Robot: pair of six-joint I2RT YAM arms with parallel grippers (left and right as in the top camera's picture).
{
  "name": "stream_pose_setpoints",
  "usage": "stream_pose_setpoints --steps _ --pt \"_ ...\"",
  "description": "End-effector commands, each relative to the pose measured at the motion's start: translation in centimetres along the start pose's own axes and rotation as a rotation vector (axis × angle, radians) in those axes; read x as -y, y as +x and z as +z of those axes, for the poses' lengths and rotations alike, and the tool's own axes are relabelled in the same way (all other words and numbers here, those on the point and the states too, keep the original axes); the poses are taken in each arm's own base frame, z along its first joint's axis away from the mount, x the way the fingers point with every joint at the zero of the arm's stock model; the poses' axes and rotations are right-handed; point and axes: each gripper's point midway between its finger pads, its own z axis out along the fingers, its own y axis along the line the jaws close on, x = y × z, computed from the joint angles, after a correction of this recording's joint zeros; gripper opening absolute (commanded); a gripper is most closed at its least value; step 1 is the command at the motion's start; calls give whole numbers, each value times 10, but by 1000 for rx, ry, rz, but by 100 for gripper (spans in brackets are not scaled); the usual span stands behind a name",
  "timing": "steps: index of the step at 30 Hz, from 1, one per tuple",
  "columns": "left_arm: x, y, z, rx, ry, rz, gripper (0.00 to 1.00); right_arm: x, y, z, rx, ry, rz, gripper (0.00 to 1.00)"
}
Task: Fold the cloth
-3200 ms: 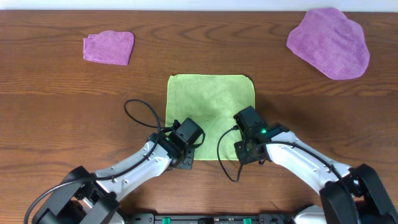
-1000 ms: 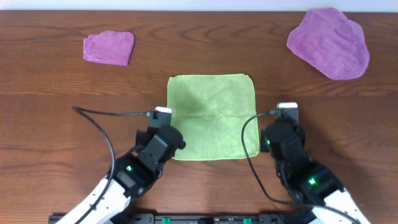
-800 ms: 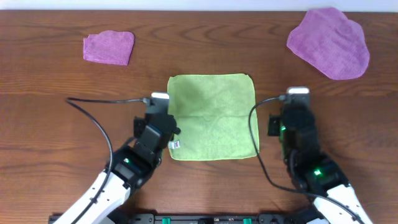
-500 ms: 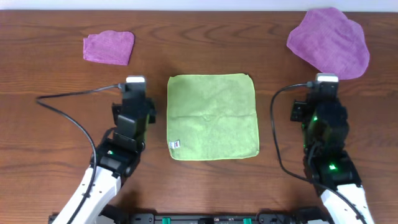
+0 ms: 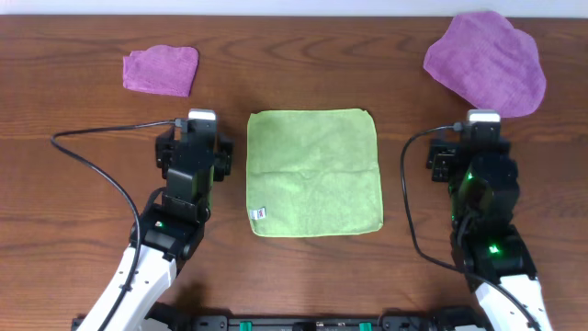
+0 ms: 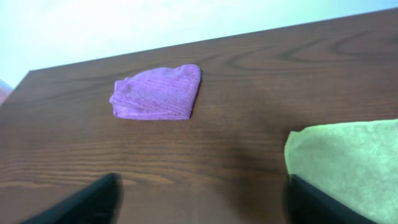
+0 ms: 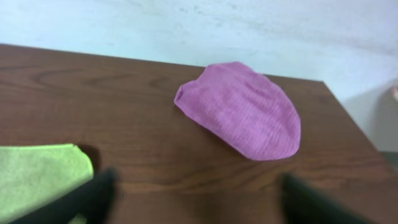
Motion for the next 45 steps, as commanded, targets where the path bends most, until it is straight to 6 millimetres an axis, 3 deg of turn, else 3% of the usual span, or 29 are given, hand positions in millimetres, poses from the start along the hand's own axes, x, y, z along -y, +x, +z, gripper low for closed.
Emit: stream_pose_setpoints --steps 1,8,15,19,25,28,35,38,45 --pt "-3 -11 -2 23 -11 0 95 3 -10 -3 24 4 6 99" --pt "-3 -10 -2 20 -10 4 95 3 -5 -3 2 1 -1 99" --pt "-1 12 -2 -64 5 41 95 -1 4 -3 -32 -19 -11 99" --pt "0 7 -1 -45 5 20 95 -11 8 -6 -50 -71 -19 99" --pt "-22 -2 -17 14 -82 -345 95 -14 -2 -29 9 -90 -11 99" --pt "-29 -7 -38 74 -95 -289 95 -2 -3 -53 75 -33 0 99" --pt "-5 27 -74 113 5 -185 95 -11 40 -89 99 -111 63 99" --pt "14 49 -81 83 78 -144 95 -10 40 -100 119 -137 190 99" --pt "43 89 -82 48 113 -112 95 -37 77 -92 29 -216 202 99"
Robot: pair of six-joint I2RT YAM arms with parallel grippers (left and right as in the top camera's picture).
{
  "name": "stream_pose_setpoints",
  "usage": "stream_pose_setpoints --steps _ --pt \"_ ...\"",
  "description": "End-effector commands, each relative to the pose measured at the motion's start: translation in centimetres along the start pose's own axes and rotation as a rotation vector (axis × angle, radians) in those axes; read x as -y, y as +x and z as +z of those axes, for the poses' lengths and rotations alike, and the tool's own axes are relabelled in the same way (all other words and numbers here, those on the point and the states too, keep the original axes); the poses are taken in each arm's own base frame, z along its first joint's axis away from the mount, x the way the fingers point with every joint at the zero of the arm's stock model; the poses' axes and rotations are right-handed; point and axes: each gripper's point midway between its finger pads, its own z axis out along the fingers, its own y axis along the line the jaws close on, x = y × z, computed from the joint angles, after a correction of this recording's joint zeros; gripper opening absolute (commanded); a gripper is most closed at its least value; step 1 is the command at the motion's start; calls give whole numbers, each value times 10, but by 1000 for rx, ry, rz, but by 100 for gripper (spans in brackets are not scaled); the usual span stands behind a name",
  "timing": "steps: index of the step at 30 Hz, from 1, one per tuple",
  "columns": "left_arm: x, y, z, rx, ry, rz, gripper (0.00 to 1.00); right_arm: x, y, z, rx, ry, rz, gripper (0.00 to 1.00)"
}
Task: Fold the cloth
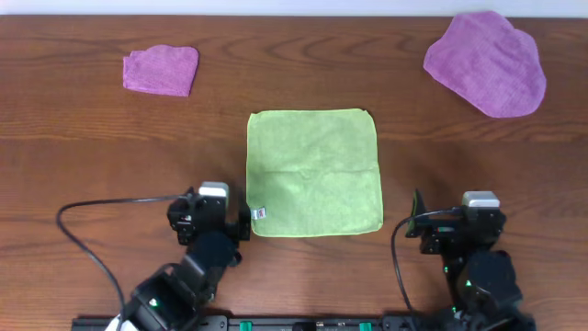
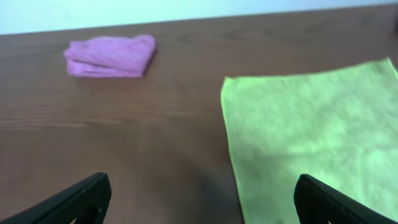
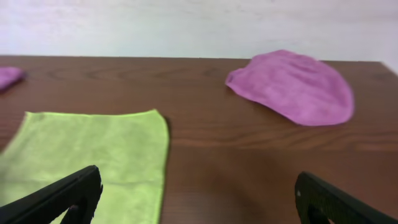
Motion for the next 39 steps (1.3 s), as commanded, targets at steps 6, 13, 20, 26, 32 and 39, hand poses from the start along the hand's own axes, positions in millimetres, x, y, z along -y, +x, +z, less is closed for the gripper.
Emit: stream_pose_setpoints --steps 6,13,20,26,32,39 --pt "3 21 9 -40 -50 32 95 -12 77 21 -160 -21 93 99" --pt "22 45 15 -144 39 62 95 -22 122 20 -340 -54 136 99" --pt "39 69 15 -246 132 93 95 -47 147 14 -497 -155 247 99" --pt "67 100 0 -406 322 106 95 -63 152 7 -567 -214 387 99" --pt "91 95 -7 -407 455 65 95 -79 155 -2 -638 -277 495 99" --pt "121 86 -22 -402 634 21 95 -89 157 -9 -683 -325 531 99"
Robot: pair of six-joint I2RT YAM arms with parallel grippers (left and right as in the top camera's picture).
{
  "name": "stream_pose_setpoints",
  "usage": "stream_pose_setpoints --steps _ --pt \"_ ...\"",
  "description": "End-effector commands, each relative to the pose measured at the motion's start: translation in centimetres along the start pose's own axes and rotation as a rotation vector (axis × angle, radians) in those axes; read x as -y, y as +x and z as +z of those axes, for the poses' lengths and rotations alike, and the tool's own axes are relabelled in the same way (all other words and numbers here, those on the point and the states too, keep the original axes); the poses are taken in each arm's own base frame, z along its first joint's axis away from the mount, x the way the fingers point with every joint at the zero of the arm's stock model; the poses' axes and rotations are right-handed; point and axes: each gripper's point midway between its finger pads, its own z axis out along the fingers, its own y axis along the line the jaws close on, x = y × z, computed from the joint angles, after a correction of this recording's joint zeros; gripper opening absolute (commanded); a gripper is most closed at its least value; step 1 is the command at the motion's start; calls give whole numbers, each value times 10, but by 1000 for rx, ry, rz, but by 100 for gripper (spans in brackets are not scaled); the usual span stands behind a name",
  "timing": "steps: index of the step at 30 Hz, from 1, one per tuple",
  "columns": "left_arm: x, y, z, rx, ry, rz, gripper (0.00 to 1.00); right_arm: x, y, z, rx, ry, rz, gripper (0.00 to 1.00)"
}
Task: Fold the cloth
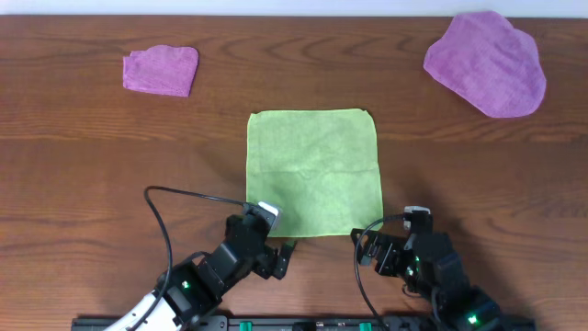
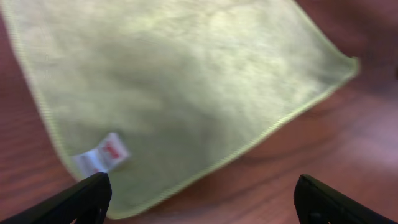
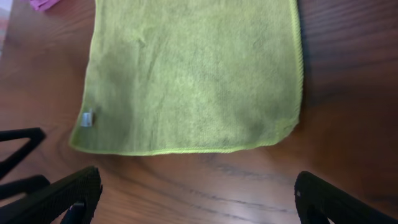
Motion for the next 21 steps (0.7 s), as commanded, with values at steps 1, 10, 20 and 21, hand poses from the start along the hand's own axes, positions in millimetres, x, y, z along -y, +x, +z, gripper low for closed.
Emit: stream_pose_setpoints --steps 1,10,20,21 --pt "14 6 0 -27 81 -2 95 -2 8 1 -37 -18 26 99" --pt "14 2 0 -13 79 -2 95 -2 12 1 -56 -21 28 99" --pt "19 -10 -1 37 99 -3 95 -10 19 0 -101 -68 23 99" --pt "19 -10 -1 38 100 -3 95 -12 21 0 -108 -76 7 99"
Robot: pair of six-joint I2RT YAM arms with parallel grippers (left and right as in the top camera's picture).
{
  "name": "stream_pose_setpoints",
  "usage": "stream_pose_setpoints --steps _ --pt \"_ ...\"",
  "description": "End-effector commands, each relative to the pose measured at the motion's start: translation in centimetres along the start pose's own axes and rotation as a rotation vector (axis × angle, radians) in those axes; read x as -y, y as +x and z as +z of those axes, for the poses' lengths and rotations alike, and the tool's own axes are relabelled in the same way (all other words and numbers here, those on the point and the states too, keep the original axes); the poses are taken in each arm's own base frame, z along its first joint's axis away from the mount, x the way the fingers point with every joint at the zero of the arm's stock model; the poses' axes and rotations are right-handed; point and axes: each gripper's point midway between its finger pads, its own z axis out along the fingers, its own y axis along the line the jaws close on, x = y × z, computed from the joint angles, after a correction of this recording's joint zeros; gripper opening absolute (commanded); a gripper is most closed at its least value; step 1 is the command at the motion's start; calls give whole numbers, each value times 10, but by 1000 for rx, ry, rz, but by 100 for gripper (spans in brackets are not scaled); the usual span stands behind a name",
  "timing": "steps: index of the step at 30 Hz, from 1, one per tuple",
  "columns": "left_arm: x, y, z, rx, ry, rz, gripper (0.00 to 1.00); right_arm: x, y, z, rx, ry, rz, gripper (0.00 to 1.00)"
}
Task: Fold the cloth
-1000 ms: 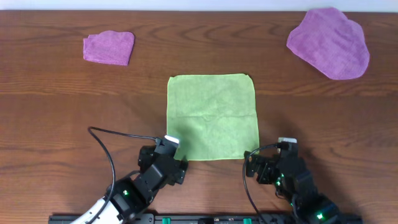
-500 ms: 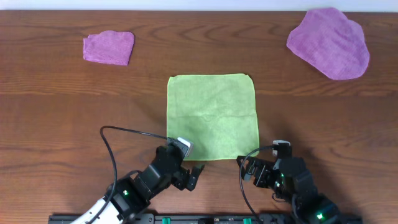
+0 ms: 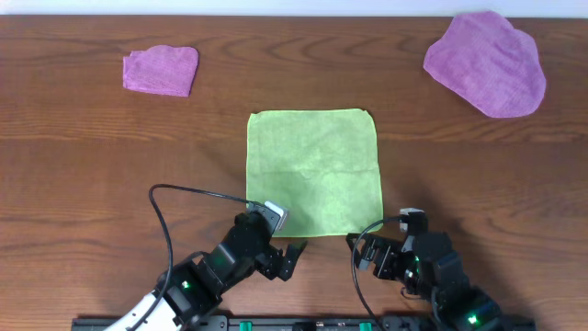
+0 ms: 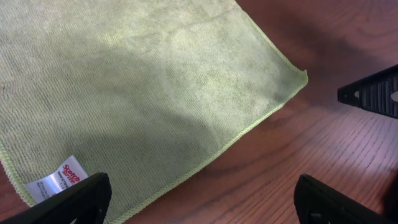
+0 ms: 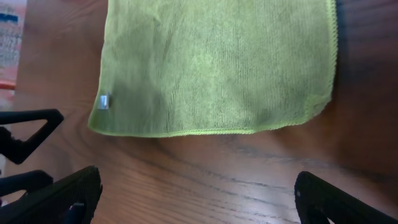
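A square green cloth (image 3: 314, 170) lies flat in the middle of the wooden table, with a white tag (image 4: 68, 177) near its near left corner. My left gripper (image 3: 288, 253) sits low just in front of the near edge, close to that corner, open and holding nothing. In the left wrist view the near edge (image 4: 205, 158) runs slantwise between its fingers (image 4: 78, 200). My right gripper (image 3: 360, 250) is open in front of the near right corner (image 5: 323, 102), angled inward. Wood shows between its fingers (image 5: 345, 199).
A small folded purple cloth (image 3: 162, 70) lies at the far left. A larger purple cloth (image 3: 487, 62) lies at the far right. Arm cables (image 3: 165, 207) loop over the table near the front edge.
My left gripper has shifted a little to the right along the cloth's near edge. The right gripper has edged slightly left. Both remain open and the cloth has not moved.
Both arms first reached forward, one on each side of the flat green cloth. Then they were drawn back level with its near edge, outside the corners. Later they were low in front of the near corners, turned inward, and now stand slightly closer together.
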Motion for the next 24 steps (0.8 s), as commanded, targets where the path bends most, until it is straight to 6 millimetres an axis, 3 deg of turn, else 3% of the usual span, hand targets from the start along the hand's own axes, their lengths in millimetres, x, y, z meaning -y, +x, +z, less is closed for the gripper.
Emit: stream_pose_setpoints --steps 1,10,18,24 --pt "1 2 1 -2 6 -3 95 -3 9 1 -43 -26 -19 99" --pt "5 4 0 -17 30 -3 95 -6 4 1 -20 -34 -23 99" --pt "25 -8 -1 21 134 -34 95 -14 -2 1 4 -67 -33 99" --pt "6 -10 0 44 30 -64 95 -17 -5 1 15 -78 -51 99"
